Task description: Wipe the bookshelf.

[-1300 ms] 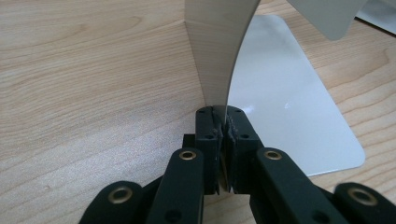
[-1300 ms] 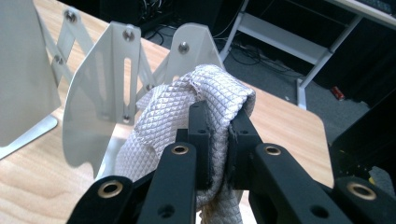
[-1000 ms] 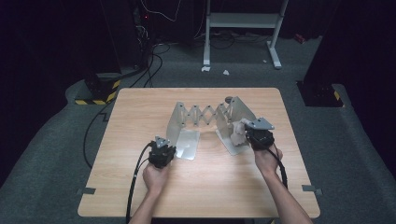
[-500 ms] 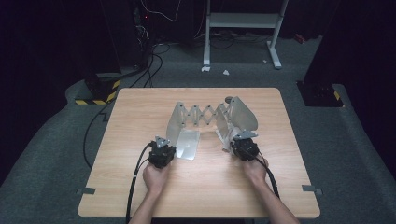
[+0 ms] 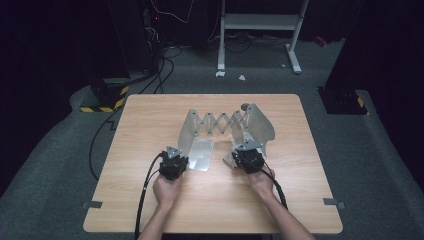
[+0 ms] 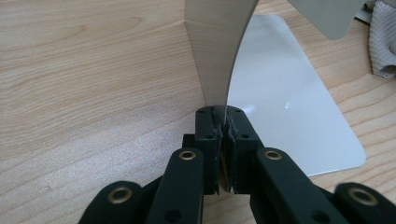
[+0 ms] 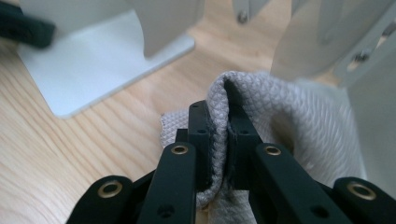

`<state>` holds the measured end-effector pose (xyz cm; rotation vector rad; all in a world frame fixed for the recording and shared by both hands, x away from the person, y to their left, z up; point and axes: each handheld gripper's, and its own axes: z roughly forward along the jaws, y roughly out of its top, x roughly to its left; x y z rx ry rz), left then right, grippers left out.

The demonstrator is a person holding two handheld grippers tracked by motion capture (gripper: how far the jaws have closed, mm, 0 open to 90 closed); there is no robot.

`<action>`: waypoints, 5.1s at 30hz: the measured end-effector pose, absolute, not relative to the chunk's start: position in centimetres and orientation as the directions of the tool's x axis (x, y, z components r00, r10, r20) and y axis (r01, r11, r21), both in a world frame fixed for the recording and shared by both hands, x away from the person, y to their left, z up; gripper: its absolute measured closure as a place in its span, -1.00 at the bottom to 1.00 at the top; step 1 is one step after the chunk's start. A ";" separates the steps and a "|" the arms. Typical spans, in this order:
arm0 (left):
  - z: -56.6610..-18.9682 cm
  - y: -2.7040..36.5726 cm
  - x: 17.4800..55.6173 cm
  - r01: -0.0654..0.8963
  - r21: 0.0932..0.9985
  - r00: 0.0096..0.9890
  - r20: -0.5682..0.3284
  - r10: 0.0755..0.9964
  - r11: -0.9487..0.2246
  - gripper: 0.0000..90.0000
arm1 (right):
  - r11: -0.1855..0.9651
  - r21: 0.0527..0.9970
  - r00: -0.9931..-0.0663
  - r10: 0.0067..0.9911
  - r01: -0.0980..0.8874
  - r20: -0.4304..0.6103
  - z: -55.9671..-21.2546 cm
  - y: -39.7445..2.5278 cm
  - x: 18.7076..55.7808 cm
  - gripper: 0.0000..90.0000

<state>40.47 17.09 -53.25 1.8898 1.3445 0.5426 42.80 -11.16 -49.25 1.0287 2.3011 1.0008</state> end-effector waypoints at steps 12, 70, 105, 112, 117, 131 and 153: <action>-53.3 17.1 40.5 0.615 0.768 0.361 -0.074 0.929 -0.178 0.88 | 0.442 0.811 -0.599 0.787 0.383 -0.146 -45.3 -10.6 43.3 0.85; -53.3 17.0 40.4 0.614 0.769 0.362 -0.072 0.930 -0.180 0.88 | 0.471 0.817 -0.529 0.810 0.331 -0.253 -43.8 -8.2 46.4 0.85; -53.3 17.0 40.5 0.613 0.769 0.370 -0.077 0.926 -0.181 0.89 | 0.350 0.845 -0.519 0.848 0.405 -0.103 -41.9 -7.5 48.8 0.85; -53.3 17.0 40.4 0.613 0.768 0.369 -0.075 0.926 -0.183 0.89 | 0.352 0.848 -0.517 0.849 0.395 -0.111 -41.7 -6.4 49.0 0.85; -53.3 17.0 40.4 0.612 0.769 0.371 -0.072 0.926 -0.185 0.89 | 0.365 0.831 -0.526 0.844 0.419 -0.105 -43.3 -6.0 49.3 0.85; -53.2 16.9 40.4 0.608 0.770 0.371 -0.060 0.927 -0.194 0.89 | 0.371 0.791 -0.535 0.842 0.487 -0.066 -46.4 -6.5 50.2 0.85; -53.3 17.0 40.4 0.609 0.769 0.373 -0.063 0.926 -0.193 0.89 | 0.365 0.824 -0.615 0.788 0.433 -0.026 -44.6 -5.3 49.2 0.86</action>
